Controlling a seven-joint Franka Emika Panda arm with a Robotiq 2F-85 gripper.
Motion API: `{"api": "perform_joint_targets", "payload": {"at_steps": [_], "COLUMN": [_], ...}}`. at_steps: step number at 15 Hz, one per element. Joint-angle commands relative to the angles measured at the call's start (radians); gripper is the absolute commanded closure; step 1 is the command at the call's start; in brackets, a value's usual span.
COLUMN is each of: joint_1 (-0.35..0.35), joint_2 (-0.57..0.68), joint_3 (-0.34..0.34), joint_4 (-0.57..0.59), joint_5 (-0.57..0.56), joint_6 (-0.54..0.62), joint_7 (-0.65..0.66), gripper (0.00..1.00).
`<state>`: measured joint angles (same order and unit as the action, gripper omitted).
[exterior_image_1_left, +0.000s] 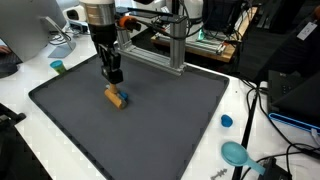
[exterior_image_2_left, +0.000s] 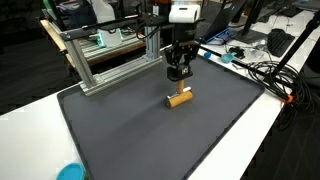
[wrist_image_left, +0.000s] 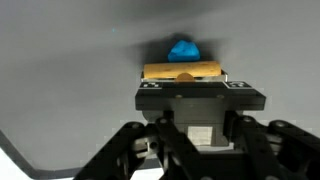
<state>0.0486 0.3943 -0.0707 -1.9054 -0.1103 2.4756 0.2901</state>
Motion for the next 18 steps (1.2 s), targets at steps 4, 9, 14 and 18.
{"api": "perform_joint_targets", "payload": {"at_steps": [4, 9, 14, 18], "joint_1": [-0.009, -0.010, -0.009, -0.007], "joint_2": [-0.157, -0.174, -0.148, -0.117], "joint_3": [-0.001, 0.017, 0.025, 0.017], "joint_4": [-0.155, -0.192, -0.187, -0.169], "joint_5": [0.014, 0.022, 0.023, 0.011], "joint_6": [0.077, 0.067, 0.044, 0.057], "joint_7": [-0.018, -0.034, -0.038, -0.019], "gripper": [0.78, 0.78, 0.78, 0.78]}}
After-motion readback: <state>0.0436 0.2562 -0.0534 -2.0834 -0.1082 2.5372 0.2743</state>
